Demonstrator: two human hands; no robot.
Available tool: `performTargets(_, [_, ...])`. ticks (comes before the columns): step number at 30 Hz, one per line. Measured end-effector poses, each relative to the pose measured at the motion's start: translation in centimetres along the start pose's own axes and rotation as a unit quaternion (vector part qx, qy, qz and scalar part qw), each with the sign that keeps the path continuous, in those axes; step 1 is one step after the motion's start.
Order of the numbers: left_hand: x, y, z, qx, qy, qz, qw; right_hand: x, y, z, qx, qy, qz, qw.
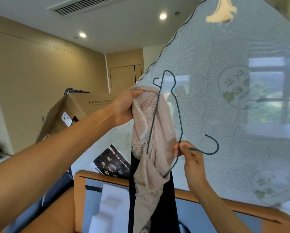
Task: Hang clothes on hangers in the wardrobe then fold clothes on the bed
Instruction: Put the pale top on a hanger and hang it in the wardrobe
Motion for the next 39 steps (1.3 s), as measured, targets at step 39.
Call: performTargets(39, [-1.2,-1.5,2.1,0.032,0.204,0.027,0.978,7.3,5.9,-1.9,0.035,0.018,-0.091,0.995])
Point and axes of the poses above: each hand's wrist, its own y-axis towards the middle knuckle, its own z-axis out of the palm, x = y × z, the point moved 10 cm from there along y, towards the middle knuckle, and after that the axes turned 8 degrees about -y, right-handed, at the moved point
